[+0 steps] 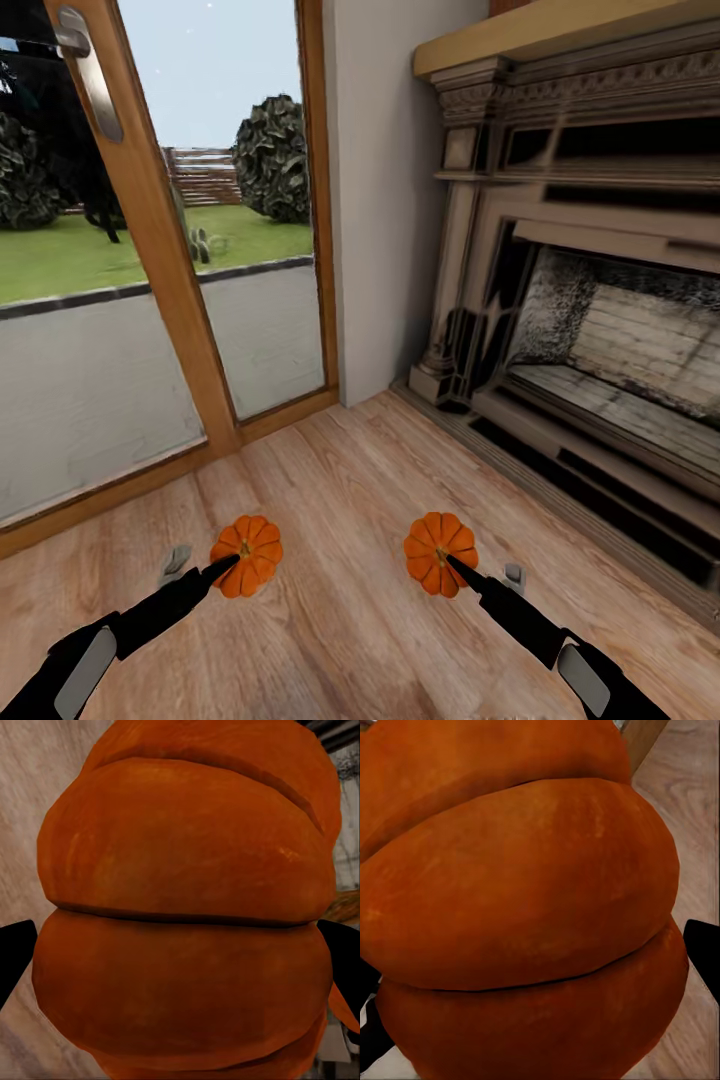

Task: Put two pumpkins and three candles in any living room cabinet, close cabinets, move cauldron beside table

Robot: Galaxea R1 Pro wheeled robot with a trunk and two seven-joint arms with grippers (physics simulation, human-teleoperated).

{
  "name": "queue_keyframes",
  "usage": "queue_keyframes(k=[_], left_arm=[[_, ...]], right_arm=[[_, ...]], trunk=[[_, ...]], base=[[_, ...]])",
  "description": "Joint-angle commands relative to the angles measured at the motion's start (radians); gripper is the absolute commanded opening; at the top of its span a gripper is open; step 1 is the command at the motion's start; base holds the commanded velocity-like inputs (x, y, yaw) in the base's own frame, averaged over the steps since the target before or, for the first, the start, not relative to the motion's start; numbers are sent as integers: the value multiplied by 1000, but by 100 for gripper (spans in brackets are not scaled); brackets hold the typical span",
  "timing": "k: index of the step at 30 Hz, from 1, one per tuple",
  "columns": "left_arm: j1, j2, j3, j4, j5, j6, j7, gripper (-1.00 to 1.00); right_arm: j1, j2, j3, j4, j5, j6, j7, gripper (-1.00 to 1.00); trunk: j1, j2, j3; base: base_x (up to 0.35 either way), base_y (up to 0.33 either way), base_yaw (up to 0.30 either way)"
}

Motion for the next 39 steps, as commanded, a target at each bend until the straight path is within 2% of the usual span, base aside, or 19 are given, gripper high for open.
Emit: queue_keyframes(k=[1,39], left_arm=[[0,0,1,-1,8,9,-2,-100],[0,-2,-1,-2,8,9,-2,-100]], right_arm=[[-1,0,2,0,-12,11,3,-100],[-1,0,2,5,-12,10,4,-100]], trunk=[[0,0,-1],[0,0,-1]], base=[[-18,13,-287],[-90,29,-287]])
